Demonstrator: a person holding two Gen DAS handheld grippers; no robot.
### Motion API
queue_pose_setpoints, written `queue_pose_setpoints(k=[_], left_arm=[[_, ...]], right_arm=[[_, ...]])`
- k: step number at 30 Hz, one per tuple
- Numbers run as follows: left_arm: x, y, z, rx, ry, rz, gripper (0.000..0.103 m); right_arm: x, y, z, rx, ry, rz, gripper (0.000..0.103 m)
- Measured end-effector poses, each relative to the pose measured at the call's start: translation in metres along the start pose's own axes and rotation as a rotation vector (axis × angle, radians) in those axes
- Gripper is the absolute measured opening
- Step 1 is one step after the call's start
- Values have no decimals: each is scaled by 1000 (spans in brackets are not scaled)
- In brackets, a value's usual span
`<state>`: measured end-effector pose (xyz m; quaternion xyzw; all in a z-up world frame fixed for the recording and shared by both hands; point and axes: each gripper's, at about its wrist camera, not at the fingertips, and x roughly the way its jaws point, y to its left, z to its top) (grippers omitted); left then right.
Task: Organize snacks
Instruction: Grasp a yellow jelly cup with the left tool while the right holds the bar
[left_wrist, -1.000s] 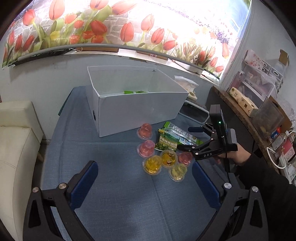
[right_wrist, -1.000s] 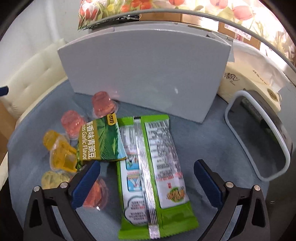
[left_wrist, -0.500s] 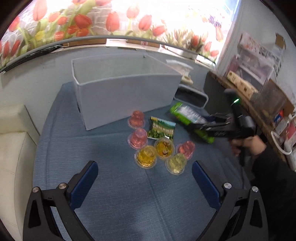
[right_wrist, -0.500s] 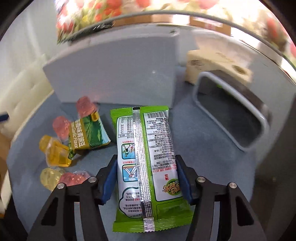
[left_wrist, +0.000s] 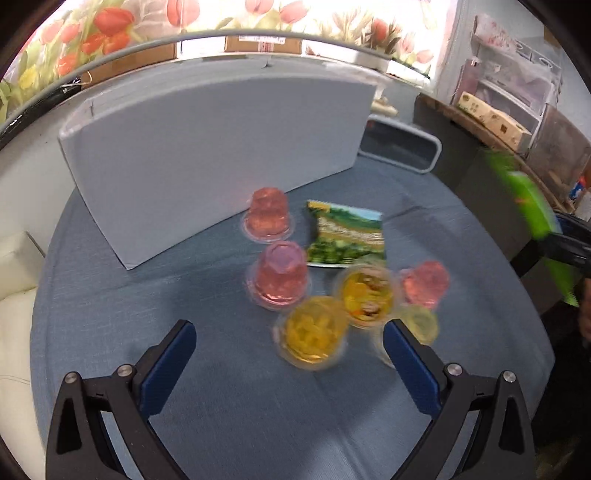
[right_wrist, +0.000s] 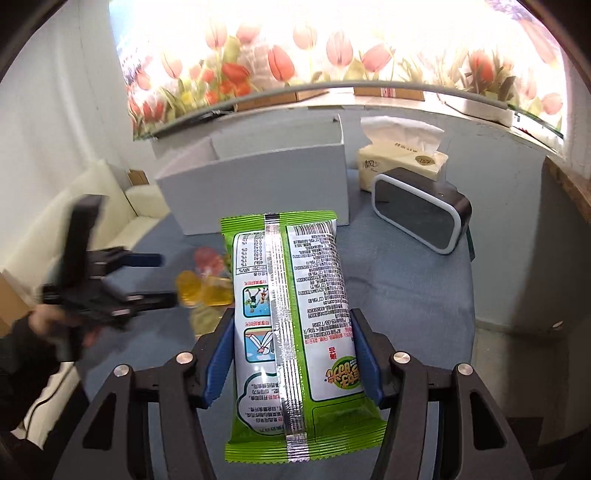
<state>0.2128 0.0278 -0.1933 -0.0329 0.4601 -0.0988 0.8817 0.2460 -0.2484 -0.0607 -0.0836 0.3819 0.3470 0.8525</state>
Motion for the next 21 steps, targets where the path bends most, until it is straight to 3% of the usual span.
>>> queue_pose_setpoints(k=[3, 8, 10, 14, 16, 21], left_arm=[[7, -2, -1, 16, 2, -12, 97], [14, -6, 1, 46, 0, 13, 66], [13, -7, 2, 37, 3, 7, 47], [5, -11, -3, 45, -13, -11, 45], [-2, -11, -5, 41, -31, -18, 36], [-25, -10, -7, 46, -63, -38, 36]], right_arm=[[-7, 6, -8, 12, -13, 6, 63], [-11, 12, -16, 30, -21, 7, 63], [-10, 12, -17, 39, -16, 17, 63], [-9, 14, -17, 43, -20, 19, 63], [-9, 16, -16, 41, -19, 24, 63], [-6, 25, -14, 30, -20, 39, 63]])
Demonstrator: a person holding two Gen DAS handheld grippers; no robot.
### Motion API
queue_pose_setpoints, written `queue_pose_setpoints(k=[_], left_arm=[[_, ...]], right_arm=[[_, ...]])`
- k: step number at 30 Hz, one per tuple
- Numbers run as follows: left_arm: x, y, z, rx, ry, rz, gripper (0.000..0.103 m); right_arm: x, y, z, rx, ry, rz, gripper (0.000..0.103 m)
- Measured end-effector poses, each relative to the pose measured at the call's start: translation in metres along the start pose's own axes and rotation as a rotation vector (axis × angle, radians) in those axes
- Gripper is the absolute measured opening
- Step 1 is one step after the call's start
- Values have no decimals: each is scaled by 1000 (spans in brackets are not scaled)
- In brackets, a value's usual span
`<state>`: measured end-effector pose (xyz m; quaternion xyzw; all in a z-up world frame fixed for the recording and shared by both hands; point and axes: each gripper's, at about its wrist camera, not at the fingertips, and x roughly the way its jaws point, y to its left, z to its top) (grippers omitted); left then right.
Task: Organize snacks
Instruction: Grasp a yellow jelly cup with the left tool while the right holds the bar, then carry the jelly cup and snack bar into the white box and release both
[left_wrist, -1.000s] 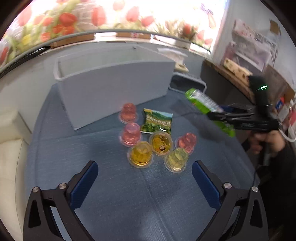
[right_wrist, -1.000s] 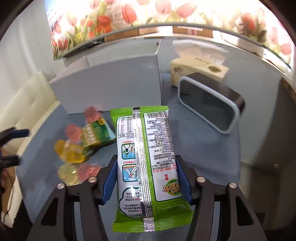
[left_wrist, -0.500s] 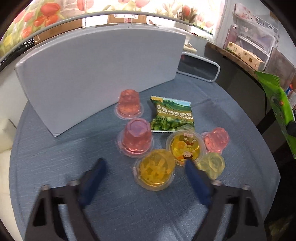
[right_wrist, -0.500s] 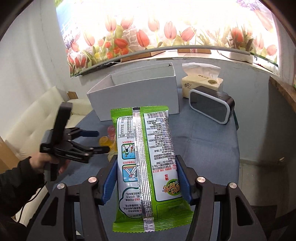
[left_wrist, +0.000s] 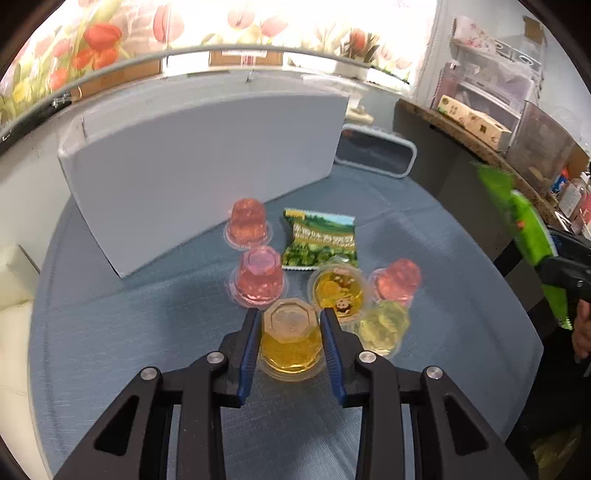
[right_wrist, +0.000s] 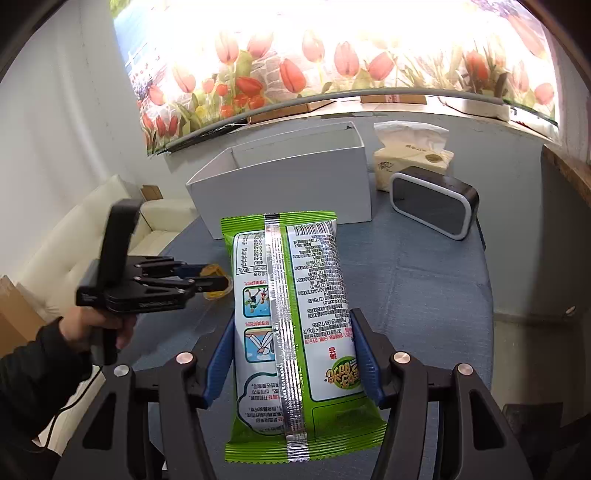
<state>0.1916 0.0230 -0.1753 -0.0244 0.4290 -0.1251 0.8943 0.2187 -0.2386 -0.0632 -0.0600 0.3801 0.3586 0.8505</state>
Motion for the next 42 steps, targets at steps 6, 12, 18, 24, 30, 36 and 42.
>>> queue_pose_setpoints(k=[6, 12, 18, 24, 30, 36, 42], left_arm=[[-36, 5, 4, -39, -61, -33, 36], [-67, 16, 25, -69, -122, -19, 36], [-88, 42, 75, -123, -202, 8, 36], [-83, 75, 150, -135, -250, 22, 36], [-29, 108, 192, -164, -176, 27, 37], [35, 120, 198, -169, -57, 68, 57], [44, 130, 181, -193, -28, 106, 103]], right_arm=[[5, 13, 9, -21, -6, 13, 63], [14, 30, 39, -52, -27, 22, 63], [33, 45, 103, -96, -81, 8, 63], [77, 45, 183, -87, -93, -28, 63], [145, 15, 238, -15, -5, -106, 63], [190, -13, 249, 30, 88, -152, 78], [193, -21, 237, 8, 99, -170, 103]])
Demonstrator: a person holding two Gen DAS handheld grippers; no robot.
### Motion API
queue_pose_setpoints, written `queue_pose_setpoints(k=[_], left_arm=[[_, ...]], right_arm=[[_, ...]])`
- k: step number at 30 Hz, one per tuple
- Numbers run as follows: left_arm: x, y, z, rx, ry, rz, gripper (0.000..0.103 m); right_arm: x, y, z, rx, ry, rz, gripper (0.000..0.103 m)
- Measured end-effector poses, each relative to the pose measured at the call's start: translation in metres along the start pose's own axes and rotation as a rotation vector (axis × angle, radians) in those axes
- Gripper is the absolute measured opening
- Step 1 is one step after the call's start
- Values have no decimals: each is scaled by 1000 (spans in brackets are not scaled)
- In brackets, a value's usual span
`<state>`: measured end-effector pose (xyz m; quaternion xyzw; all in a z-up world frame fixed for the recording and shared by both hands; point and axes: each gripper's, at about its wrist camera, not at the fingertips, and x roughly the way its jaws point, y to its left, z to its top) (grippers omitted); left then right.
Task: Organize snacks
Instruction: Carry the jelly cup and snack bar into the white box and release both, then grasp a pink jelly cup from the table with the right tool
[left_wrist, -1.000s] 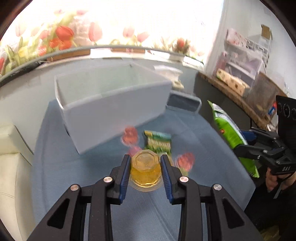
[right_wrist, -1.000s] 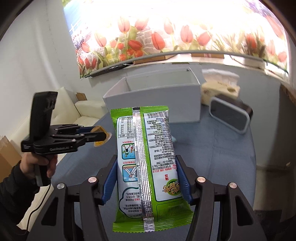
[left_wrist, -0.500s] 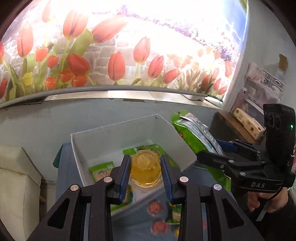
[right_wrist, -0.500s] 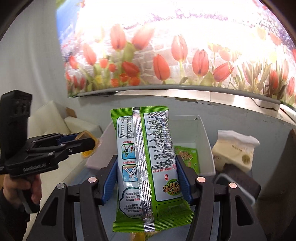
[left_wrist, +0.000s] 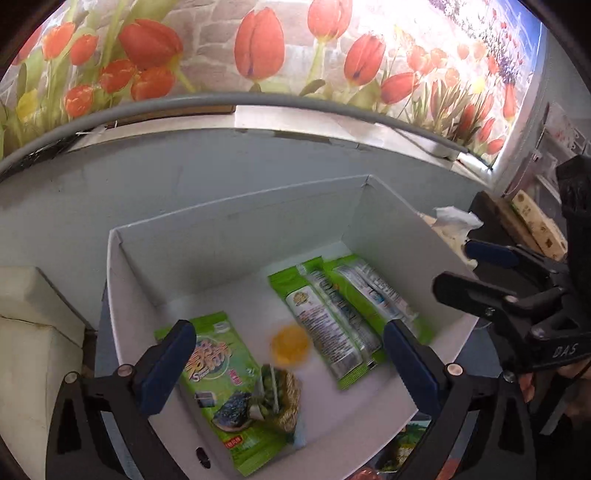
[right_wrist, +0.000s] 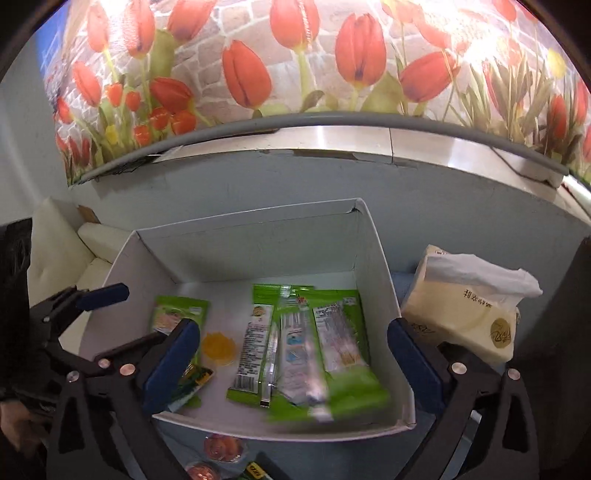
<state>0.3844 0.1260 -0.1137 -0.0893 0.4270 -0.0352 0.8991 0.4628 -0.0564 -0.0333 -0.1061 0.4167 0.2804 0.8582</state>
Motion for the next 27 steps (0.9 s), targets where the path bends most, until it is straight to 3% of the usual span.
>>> queue_pose_setpoints(k=[7, 14, 17, 20, 27], left_arm=[[-21, -1, -1, 4, -35, 2, 103], [-71, -3, -7, 18, -99, 14, 103], [-100, -5, -20, 17, -137, 10, 103], [-131, -10, -41, 22, -176, -6, 103], [-180, -26, -109, 40, -219, -28, 103]], right_arm=[[-15, -2, -3, 20, -27, -8, 103], [-58, -11, -16, 62, -145, 4, 103], [-84, -14, -38, 85, -195, 58, 103], [-102, -9, -66, 73, -185, 80, 103], [-126, 16, -162, -18, -144, 14, 103]])
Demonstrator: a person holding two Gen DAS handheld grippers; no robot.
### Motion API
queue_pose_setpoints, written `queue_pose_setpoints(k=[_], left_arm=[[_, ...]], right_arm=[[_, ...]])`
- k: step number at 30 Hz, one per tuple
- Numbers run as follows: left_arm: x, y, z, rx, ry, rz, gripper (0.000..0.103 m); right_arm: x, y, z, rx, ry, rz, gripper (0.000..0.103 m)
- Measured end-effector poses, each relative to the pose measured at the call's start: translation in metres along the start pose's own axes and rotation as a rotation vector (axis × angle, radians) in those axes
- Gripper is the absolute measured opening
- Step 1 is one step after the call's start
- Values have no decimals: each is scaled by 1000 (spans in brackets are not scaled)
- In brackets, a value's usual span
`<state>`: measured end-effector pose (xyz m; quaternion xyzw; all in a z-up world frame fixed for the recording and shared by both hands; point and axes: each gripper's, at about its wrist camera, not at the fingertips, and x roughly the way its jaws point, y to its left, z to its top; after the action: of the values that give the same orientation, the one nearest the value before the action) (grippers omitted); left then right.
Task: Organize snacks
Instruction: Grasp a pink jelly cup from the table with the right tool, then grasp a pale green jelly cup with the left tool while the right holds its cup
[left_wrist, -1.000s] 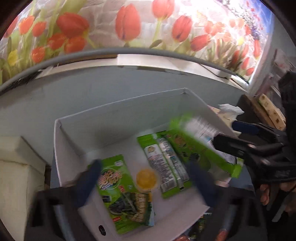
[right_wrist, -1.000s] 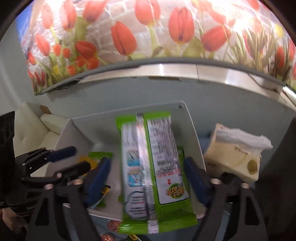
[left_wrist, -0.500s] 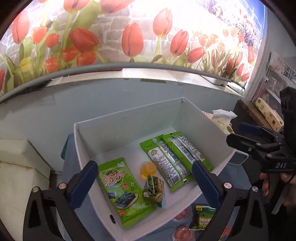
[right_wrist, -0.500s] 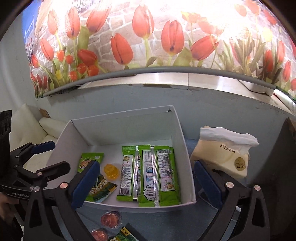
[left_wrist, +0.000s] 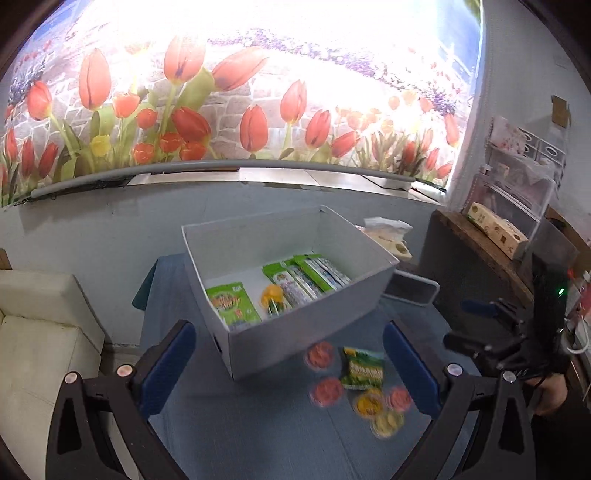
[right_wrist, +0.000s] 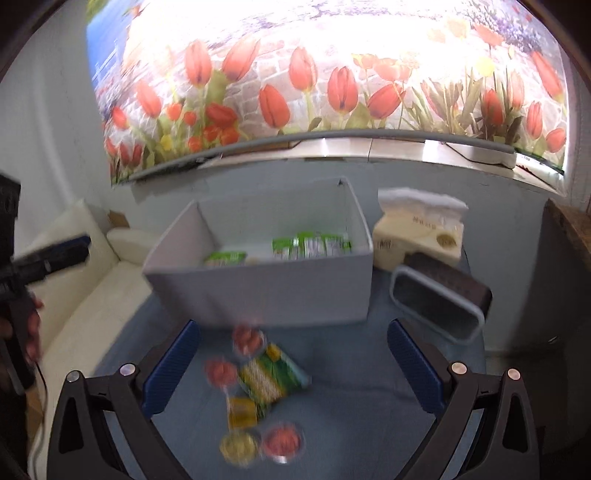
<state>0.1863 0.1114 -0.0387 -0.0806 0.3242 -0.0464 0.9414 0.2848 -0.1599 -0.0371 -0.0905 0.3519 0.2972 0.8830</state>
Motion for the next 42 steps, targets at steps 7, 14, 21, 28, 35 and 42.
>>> queue_pose_setpoints(k=[7, 14, 21, 28, 35, 42], left_arm=[[-18, -18, -73, -59, 56, -64, 103], [-19, -31, -123, -126, 115, -114, 103], [-16, -33, -137, -154, 145, -132, 103], [0, -45, -143, -127, 182, -115, 103], [33, -74, -147, -55, 226, -112, 103], [82, -108, -142, -3, 244, -85, 103]], right_arm=[[13, -4, -70, 81, 66, -26, 103], [42, 3, -84, 54, 69, -74, 97], [68, -2, -84, 53, 171, -82, 60], [53, 1, -88, 41, 135, -72, 44], [9, -9, -95, 100, 88, -34, 44], [-46, -16, -112, 133, 48, -46, 44]])
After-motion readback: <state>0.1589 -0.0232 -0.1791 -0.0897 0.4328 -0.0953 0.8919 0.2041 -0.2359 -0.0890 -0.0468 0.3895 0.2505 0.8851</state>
